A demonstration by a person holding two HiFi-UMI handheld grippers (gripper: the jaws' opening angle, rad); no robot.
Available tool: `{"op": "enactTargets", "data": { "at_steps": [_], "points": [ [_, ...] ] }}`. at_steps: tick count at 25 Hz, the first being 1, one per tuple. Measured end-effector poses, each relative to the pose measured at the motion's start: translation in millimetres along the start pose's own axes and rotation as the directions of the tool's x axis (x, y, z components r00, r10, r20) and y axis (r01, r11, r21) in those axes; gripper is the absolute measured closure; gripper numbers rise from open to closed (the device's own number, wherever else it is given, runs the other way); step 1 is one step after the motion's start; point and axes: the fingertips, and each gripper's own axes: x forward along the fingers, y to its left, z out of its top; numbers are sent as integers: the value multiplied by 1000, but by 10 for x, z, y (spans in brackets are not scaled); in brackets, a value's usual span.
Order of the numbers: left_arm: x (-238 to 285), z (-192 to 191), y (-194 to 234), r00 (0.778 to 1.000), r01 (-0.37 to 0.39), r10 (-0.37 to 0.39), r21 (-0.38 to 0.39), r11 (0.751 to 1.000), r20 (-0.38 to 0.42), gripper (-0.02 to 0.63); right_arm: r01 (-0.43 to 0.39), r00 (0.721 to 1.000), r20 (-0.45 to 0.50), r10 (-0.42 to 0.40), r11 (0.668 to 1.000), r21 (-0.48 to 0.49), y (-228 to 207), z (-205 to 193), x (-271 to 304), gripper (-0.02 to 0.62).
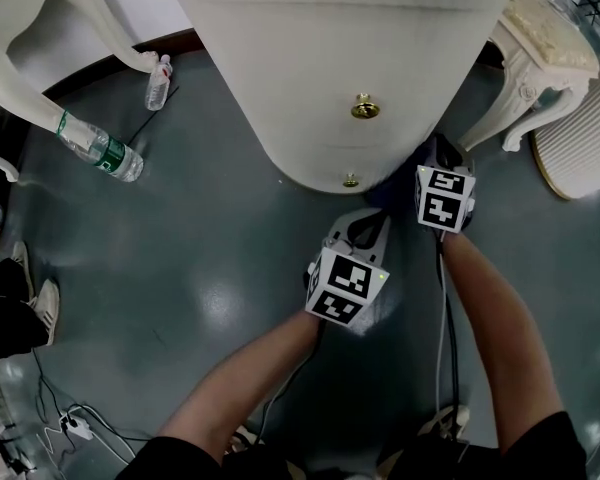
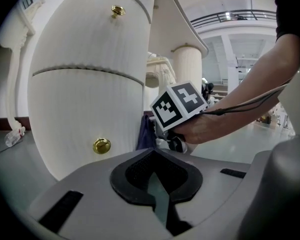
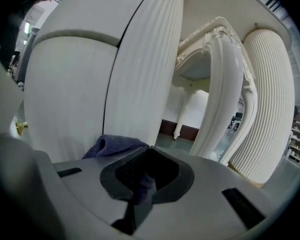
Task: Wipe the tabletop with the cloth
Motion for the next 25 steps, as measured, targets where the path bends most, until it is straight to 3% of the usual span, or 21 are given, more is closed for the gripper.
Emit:
{"op": "enactTargets", "data": {
  "at_steps": [4,13,19,25],
  "points": [
    [-9,-18,-48,1000,8,-8,-3,1000,-5,598,-46,999,-29,45,997,-54,67,-57,-57,577],
    [-183,143,-71,1000,-10,10,4,1000,20,598,-109,989,88,117,990,-91,90,201,-490,578],
    [-457,420,-291,998,21,-24,60,998,58,598,-172,969,152,196,973,-156,80,434,-1009,577],
    [-864,672,-456,995,30,-34,38,999,95,598,-280,926,211,314,944,-176,209,745,-1731,577]
  ]
}}
